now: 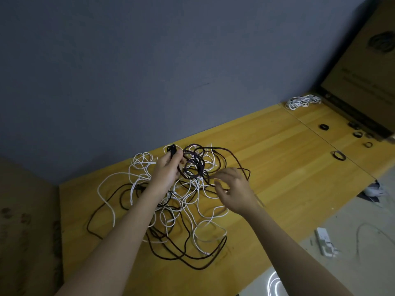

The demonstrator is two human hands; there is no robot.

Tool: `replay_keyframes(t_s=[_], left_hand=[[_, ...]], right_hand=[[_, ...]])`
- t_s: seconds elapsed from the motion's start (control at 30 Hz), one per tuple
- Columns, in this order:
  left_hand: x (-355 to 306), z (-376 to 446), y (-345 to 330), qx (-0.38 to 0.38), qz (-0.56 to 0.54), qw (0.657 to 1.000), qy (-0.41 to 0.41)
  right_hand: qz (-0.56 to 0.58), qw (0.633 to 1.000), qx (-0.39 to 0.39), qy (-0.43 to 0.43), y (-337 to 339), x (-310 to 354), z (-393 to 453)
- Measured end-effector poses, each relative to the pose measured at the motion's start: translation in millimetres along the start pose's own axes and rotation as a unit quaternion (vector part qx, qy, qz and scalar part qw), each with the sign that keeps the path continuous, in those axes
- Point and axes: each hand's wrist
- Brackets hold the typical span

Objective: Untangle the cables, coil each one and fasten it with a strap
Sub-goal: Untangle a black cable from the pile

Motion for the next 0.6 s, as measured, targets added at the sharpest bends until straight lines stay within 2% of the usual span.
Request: replay_keyframes(t_s=[0.07, 0.1, 0.13, 0.27, 0.33, 0.4, 0.5, 0.6], left_hand=[[2.3, -3.0, -3.3, 0.019, 0.01, 1.0, -0.002], [2.4, -4.6, -4.8, 0.029, 0.017, 0.999, -0.005], [1.6, -6.1, -6.1, 0.038, 0.023, 0.999, -0.007], [-5.0, -11.4, -9.2, 0.09, -0.019, 0.996, 0.003], [-6.3, -12.8, -6.3, 0.126, -0.011, 0.992, 0.003], [-6.2, -13.7, -1.2, 0.144, 0.049, 0.988, -0.01], [-7.7, -15.0, 1.6, 0.13, 0.103, 0.986, -0.035], [-11.0, -15.3, -0.9, 0.107, 0.13, 0.984, -0.055]], right_hand=[[0.008, 0.993, -0.115, -0.03, 7.3, 10.7, 9.6], [0.021, 0.99, -0.135, -0.04, 12.0, 15.9, 15.5], [0.034, 0.99, -0.128, -0.047, 15.5, 20.1, 21.1], [0.065, 0.996, -0.022, -0.065, 14.6, 19.8, 31.9], [0.127, 0.985, -0.033, -0.114, 15.3, 15.4, 33.1], [0.173, 0.974, -0.034, -0.145, 18.2, 9.7, 34.5], [0.163, 0.98, 0.001, -0.117, 20.5, 4.7, 32.2], [0.206, 0.971, 0.045, -0.113, 23.4, 4.1, 26.4]])
Point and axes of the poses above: each hand's wrist, its own z-axis towards the middle knuckle, its own y-axis out of the back of the hand, x = y × z, and after that the axes turned 10 degrees about -z, right-handed
